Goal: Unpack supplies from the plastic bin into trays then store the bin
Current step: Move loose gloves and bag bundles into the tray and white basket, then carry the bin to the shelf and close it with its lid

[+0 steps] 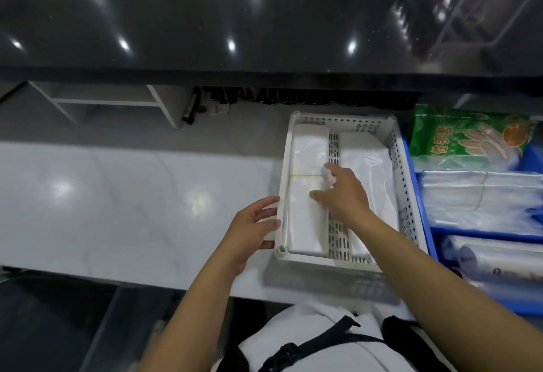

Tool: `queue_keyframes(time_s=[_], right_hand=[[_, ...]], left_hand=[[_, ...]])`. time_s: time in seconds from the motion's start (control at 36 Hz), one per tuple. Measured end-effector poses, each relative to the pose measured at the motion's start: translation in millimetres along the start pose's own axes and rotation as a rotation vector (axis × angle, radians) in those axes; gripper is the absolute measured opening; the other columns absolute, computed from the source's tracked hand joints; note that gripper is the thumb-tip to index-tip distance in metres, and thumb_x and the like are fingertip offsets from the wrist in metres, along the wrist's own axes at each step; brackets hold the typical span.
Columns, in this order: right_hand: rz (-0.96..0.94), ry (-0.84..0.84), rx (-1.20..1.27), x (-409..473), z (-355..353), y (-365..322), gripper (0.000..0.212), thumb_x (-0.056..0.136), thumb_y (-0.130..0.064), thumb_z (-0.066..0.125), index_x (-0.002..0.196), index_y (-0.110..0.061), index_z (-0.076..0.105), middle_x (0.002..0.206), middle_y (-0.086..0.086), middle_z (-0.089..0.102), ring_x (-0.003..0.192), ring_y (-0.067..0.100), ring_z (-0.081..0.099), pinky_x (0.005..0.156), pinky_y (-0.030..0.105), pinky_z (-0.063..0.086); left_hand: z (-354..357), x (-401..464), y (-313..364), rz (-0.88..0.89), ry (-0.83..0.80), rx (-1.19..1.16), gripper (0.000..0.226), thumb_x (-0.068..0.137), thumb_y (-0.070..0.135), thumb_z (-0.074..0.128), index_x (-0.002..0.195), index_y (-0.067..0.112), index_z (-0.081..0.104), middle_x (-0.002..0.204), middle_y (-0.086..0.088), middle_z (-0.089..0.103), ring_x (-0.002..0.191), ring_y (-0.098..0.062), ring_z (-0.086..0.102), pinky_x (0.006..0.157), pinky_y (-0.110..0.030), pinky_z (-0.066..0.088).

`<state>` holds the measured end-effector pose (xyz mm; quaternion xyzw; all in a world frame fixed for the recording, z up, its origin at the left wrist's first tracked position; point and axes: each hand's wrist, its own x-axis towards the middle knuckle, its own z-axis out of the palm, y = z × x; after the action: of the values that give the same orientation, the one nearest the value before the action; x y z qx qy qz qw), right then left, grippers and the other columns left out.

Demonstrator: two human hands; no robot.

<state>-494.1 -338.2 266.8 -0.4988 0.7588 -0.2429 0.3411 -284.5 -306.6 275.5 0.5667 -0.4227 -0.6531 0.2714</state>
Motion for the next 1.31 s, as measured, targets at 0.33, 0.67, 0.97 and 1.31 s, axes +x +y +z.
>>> queue_keyframes(time_s=[0.33, 0.67, 0.97, 1.31], right_hand=[[-0.678, -0.298, 0.139, -122, 14, -52, 0.042, 0.090, -0.031, 0.067, 0.131, -0.034, 0.059, 0.147, -0.018, 0.045, 0.136, -0.003, 0.037, 0.108, 0.016, 0.032], [-0.959, -0.993, -0.169, -173, 143, 0, 0.064, 0.088, -0.049, 0.062, 0.145, -0.027, 0.045, 0.160, 0.004, 0.028, 0.149, 0.023, 0.017, 0.119, 0.042, 0.019], [-0.872, -1.139, -0.753, -183, 204, 51, 0.076, 0.089, -0.061, 0.052, 0.153, -0.032, 0.024, 0.164, 0.001, 0.013, 0.150, 0.024, 0.008, 0.118, 0.046, 0.015], [-0.648, -0.934, -0.937, -218, 215, 55, 0.067, 0.090, -0.049, 0.060, 0.149, -0.026, 0.038, 0.160, 0.004, 0.028, 0.145, 0.023, 0.029, 0.115, 0.039, 0.031]], left_hand=[[-39, -84, -36, -0.005, 0.413, 0.398, 0.061, 0.085, 0.055, 0.063, 0.139, 0.059, 0.033, 0.152, 0.023, 0.031, 0.132, 0.002, 0.034, 0.104, -0.027, 0.036], [-21, -226, -192, -0.461, 0.842, 0.423, 0.087, 0.087, 0.040, 0.070, 0.155, 0.026, 0.019, 0.162, -0.004, 0.019, 0.148, -0.015, 0.016, 0.106, -0.017, 0.013], [-35, -286, -317, -0.635, 1.022, -0.045, 0.081, 0.077, 0.025, 0.079, 0.146, 0.018, 0.038, 0.143, -0.012, 0.048, 0.128, -0.031, 0.048, 0.107, -0.045, 0.041], [-101, -290, -427, -0.576, 1.146, -0.486, 0.076, 0.072, 0.022, 0.075, 0.140, 0.015, 0.041, 0.130, -0.014, 0.055, 0.110, -0.033, 0.057, 0.090, -0.043, 0.053]])
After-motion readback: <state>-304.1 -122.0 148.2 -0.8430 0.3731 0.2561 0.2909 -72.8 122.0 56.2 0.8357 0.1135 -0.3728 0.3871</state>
